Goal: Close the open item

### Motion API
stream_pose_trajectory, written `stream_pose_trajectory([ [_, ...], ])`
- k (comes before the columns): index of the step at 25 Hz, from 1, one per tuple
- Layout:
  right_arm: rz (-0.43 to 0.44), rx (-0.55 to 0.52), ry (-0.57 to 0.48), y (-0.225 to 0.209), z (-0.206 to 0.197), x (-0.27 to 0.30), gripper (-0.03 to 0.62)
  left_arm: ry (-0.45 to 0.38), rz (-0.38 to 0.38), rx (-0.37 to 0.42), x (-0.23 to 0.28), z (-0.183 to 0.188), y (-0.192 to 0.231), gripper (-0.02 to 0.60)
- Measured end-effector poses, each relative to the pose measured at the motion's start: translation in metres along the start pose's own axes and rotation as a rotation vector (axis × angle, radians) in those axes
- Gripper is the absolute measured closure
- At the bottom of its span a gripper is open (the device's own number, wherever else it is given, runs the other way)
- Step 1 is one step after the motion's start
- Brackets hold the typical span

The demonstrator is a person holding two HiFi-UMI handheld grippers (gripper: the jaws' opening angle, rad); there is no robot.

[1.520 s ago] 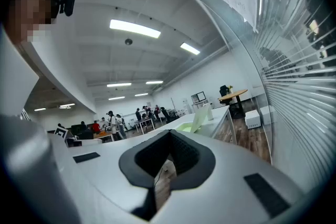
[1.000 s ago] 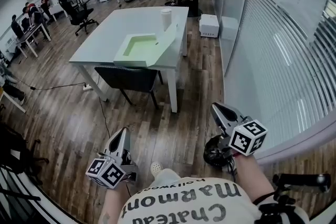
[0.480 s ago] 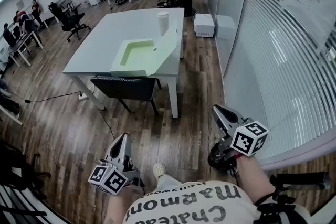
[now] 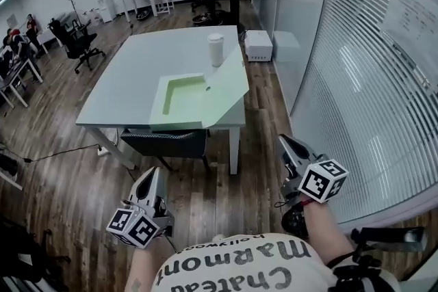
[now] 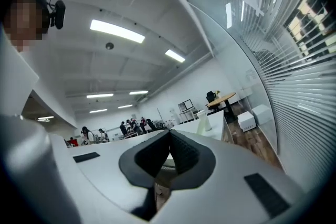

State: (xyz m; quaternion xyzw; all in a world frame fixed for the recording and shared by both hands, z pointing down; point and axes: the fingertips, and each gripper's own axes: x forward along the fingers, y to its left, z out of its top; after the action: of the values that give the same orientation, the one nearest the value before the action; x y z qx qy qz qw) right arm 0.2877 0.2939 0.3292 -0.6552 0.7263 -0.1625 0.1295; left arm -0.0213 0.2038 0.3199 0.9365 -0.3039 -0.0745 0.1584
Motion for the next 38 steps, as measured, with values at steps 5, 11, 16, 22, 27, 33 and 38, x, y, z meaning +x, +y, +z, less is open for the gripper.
stream_pose_trajectory([
  [5, -0.084, 0.002, -0.01, -0.001, -0.003, 0.033, 0.594, 0.038, -0.038, -0.001, 0.016, 0.009, 0.042, 0.588],
  [11, -0.168, -0.01, 0.015, -0.026, 0.002, 0.063, 0.594, 0.062, -0.037, -0.064, 0.033, -0.001, 0.078, 0.588],
  [16, -0.193, -0.014, -0.01, -0.057, 0.021, 0.106, 0.594, 0.077, -0.003, -0.082, 0.053, -0.004, 0.108, 0.588],
  [22, -0.168, 0.016, -0.057, -0.104, 0.047, 0.18, 0.594, 0.074, 0.049, -0.048, 0.095, 0.004, 0.143, 0.588],
  [27, -0.153, 0.043, -0.019, -0.151, 0.049, 0.239, 0.594, 0.063, 0.072, -0.072, 0.152, 0.003, 0.165, 0.588],
  [33, -0.207, 0.059, 0.051, -0.218, 0.037, 0.287, 0.594, 0.086, 0.107, -0.059, 0.207, 0.002, 0.185, 0.588],
  [38, -0.137, 0.091, 0.112, -0.223, 0.023, 0.327, 0.594, 0.081, 0.13, -0.051, 0.238, 0.015, 0.205, 0.588],
])
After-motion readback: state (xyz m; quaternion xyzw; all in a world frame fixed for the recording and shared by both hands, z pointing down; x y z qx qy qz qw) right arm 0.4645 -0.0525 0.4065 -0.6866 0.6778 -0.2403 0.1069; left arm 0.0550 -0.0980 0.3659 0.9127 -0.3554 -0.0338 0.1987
